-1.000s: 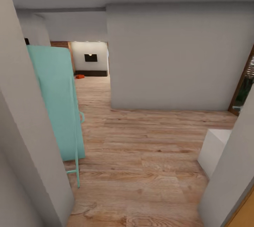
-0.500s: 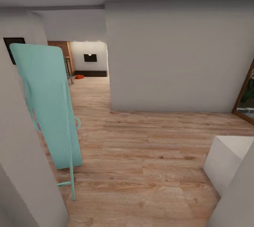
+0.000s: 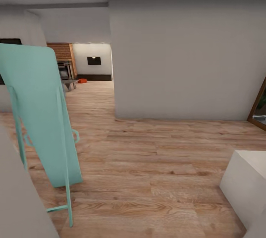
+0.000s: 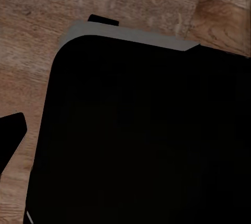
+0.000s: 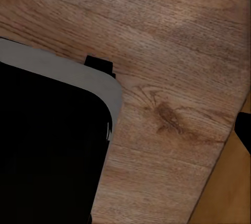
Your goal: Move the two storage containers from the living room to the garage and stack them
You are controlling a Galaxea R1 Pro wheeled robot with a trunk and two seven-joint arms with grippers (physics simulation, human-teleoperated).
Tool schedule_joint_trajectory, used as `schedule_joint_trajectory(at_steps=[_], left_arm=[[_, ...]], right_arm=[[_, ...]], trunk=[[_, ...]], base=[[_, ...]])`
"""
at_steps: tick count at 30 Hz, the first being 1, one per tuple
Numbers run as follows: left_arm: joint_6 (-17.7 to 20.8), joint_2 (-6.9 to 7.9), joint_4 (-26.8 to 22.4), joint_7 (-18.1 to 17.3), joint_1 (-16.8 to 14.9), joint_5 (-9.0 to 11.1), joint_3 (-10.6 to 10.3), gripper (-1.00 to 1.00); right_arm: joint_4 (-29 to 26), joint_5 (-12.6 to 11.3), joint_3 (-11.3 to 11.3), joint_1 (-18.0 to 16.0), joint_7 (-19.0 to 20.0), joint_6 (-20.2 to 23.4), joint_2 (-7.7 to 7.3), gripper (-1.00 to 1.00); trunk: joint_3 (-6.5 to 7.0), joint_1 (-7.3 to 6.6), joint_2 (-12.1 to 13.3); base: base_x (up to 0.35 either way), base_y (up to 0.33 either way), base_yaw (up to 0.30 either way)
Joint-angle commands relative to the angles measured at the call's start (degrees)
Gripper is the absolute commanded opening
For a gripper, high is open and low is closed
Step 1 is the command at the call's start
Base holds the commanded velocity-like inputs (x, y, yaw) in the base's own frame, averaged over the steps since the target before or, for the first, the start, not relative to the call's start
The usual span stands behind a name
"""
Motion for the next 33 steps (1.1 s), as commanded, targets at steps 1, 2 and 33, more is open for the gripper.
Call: schedule_joint_trajectory(at_steps=[1,2,33], left_arm=[[-0.1,-0.02,0.0,0.0,0.0,0.2,0.1,1.00],[-0.1,-0.02,0.0,0.0,0.0,0.2,0.1,1.00],[0.1,-0.02,0.0,0.0,0.0,0.2,0.1,1.00]], right_arm=[[0.2,0.3,0.2,-0.1,-0.2,-0.3,0.02,1.00],[0.2,0.3,0.2,-0.1,-0.2,-0.4,-0.01,1.00],[0.2,0.3,0.2,-0.1,-0.2,-0.3,0.14,1.00]], trunk=[[-0.05,0.03,0.0],[-0.05,0.03,0.0],[-0.05,0.03,0.0]], base=[[0.325,0.000,0.000],[0.325,0.000,0.000],[0.325,0.000,0.000]])
